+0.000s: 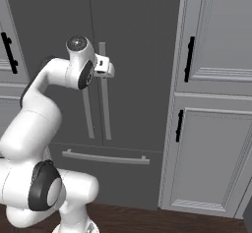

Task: Grab a lemon wedge from the fridge and one ice cube from the ice bowl, and put them in the glass of lemonade.

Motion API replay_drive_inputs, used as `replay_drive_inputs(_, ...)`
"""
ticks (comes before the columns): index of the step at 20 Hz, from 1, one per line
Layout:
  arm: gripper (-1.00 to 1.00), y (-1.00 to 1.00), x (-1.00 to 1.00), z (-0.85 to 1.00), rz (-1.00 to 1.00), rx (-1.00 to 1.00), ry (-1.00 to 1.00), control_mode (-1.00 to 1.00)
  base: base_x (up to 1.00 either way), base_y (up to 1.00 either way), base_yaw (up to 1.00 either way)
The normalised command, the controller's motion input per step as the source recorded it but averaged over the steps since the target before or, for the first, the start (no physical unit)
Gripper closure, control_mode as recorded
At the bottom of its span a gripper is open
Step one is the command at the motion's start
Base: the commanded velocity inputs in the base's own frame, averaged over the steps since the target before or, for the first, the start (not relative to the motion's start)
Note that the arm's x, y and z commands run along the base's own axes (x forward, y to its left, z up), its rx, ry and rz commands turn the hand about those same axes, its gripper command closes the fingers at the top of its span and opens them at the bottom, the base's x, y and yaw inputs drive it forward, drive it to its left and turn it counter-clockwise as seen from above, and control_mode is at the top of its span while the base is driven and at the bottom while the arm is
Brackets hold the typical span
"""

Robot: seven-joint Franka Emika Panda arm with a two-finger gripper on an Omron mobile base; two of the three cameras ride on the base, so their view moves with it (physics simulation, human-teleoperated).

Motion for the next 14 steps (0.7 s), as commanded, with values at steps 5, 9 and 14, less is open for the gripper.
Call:
replay_drive_inputs(5, -1.0, 0.0, 0.52, -0.22, -0.02, -0.01, -0.01, -1.0, 0.0, 0.0, 0.0)
replay_drive_inputs(9, -1.0, 0.0, 0.33, -0.23, -0.04, -0.04, 0.0, -1.0, 0.0, 0.0, 0.0)
replay_drive_inputs(14, -1.0, 0.02, 0.44, -0.28, -0.02, -0.02, 0.0, -1.0, 0.0, 0.0, 0.0)
